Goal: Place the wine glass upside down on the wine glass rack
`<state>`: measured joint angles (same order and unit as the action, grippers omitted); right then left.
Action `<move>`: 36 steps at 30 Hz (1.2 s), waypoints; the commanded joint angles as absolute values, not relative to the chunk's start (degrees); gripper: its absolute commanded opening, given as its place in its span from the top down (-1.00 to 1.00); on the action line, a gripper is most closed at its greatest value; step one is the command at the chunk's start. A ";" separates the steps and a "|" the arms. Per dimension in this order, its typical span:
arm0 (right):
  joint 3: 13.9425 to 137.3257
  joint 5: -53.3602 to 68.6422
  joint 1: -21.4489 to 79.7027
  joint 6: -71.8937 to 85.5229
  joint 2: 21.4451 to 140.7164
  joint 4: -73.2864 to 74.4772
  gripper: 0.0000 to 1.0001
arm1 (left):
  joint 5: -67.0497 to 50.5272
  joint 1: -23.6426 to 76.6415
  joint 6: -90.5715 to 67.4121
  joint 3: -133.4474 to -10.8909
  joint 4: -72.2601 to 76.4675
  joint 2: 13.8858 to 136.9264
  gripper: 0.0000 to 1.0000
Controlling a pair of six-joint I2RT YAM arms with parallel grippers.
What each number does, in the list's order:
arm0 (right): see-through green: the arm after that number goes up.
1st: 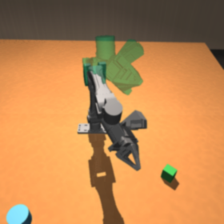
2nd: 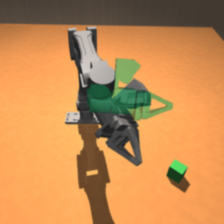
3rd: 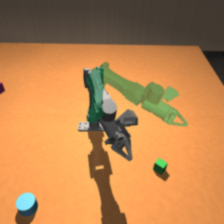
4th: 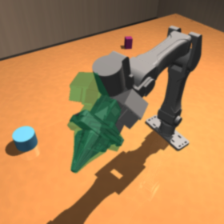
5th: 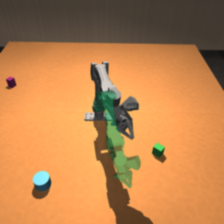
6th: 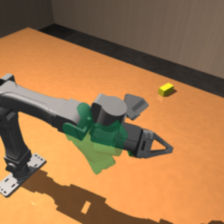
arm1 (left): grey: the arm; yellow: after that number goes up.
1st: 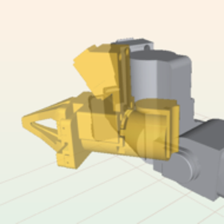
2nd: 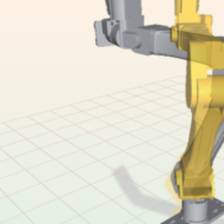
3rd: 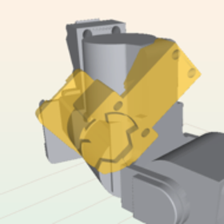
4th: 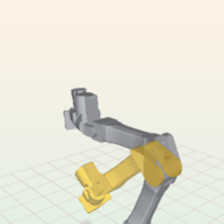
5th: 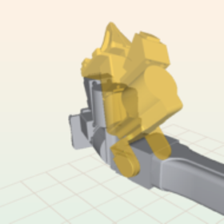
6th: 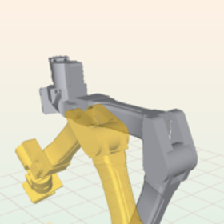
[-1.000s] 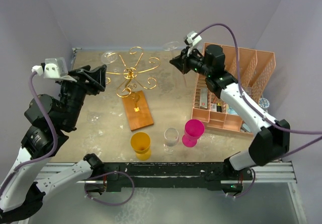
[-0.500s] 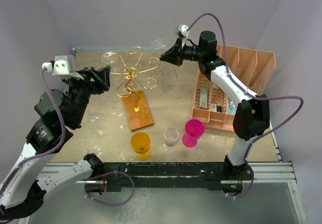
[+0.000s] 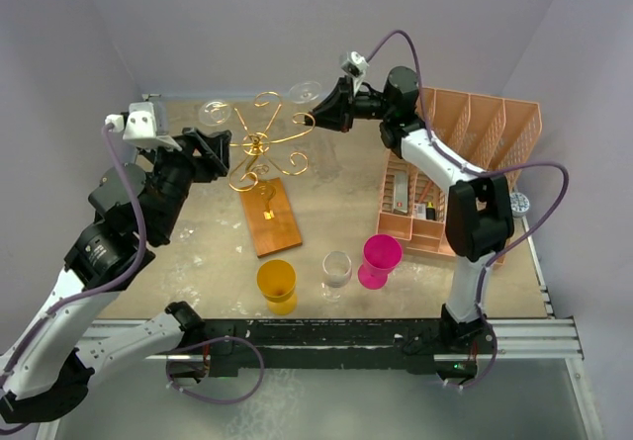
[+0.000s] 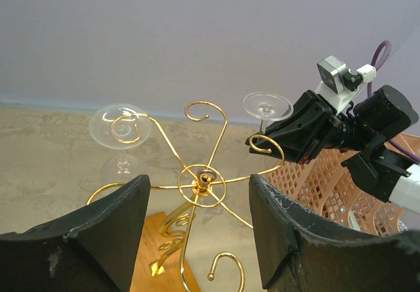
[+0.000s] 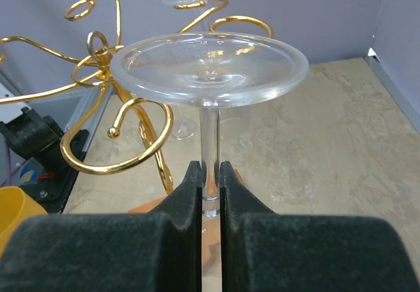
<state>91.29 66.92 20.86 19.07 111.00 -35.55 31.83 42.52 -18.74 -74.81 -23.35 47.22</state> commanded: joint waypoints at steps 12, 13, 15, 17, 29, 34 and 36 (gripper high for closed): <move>96.32 69.41 24.23 28.87 114.05 -47.36 1.00 | 30.19 42.71 -20.34 -78.83 -23.00 46.69 -0.18; 96.39 69.39 24.32 28.82 114.09 -47.25 1.00 | 30.23 42.70 -20.38 -78.83 -23.09 46.63 -0.18; 96.41 69.40 24.58 28.62 114.22 -46.92 1.00 | 30.36 42.71 -20.32 -78.80 -23.20 46.71 -0.18; 96.42 69.40 24.86 27.89 114.21 -45.89 1.00 | 30.41 42.67 -20.29 -78.83 -23.29 46.71 -0.18; 94.65 71.14 25.58 25.09 112.66 -42.64 1.00 | 30.23 42.71 -20.30 -78.76 -23.64 46.93 -0.18; 92.97 72.25 25.66 23.83 111.32 -42.04 1.00 | 30.23 42.66 -20.32 -78.80 -23.56 47.09 -0.18; 92.11 72.75 25.66 23.80 110.61 -42.49 1.00 | 30.19 42.71 -20.33 -78.75 -23.48 47.23 -0.18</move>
